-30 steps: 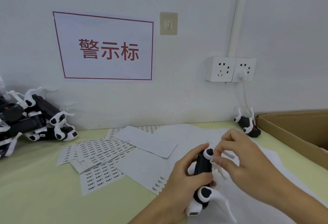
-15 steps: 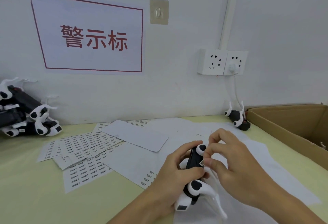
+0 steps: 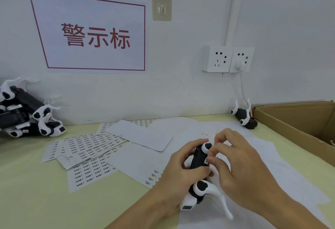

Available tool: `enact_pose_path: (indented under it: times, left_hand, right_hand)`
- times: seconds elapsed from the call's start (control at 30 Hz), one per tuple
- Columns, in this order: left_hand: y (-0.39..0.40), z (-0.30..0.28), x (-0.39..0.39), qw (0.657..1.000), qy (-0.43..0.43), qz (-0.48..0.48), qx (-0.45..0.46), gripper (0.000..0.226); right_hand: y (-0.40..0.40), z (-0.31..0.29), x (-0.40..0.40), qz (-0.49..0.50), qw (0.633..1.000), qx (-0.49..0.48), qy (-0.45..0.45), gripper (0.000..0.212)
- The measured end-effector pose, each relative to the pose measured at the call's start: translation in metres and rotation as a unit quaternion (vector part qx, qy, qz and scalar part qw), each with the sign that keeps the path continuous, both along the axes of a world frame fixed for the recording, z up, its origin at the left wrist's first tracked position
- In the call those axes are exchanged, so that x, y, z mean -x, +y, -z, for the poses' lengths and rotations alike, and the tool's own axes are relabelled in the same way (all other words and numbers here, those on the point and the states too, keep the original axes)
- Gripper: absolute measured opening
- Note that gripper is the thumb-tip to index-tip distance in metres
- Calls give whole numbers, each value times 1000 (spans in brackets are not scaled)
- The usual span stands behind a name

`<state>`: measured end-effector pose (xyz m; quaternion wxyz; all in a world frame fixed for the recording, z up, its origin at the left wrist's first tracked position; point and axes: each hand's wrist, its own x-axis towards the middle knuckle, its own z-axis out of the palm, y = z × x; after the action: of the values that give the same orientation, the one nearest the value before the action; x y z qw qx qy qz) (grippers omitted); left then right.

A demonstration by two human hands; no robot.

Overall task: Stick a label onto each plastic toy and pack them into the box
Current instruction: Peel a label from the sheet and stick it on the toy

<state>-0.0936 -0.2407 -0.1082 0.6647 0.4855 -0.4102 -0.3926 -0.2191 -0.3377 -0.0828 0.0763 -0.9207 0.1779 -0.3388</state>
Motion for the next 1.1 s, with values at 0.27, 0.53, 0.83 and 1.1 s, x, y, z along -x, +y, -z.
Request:
enact_pose_path:
  times: [0.27,0.53,0.83,1.1]
  left_hand:
    - [-1,2,-1,1000,-6,-8,6,49]
    - [-1,3,-1,1000,-7,-9,12,47]
    - [-2,5,0,1000,-16,-17,18,42]
    - [-2,5,-1,999,-21,-19,17,35]
  right_hand:
    - [-1,5,0,2,1000,10,-25,21]
    - [-2,6,-1,-4,999,22,-38,17]
    - [-2,6,0,-2,999,37,-36,18]
    - [-2,6,0,-2,998,45,-38,18]
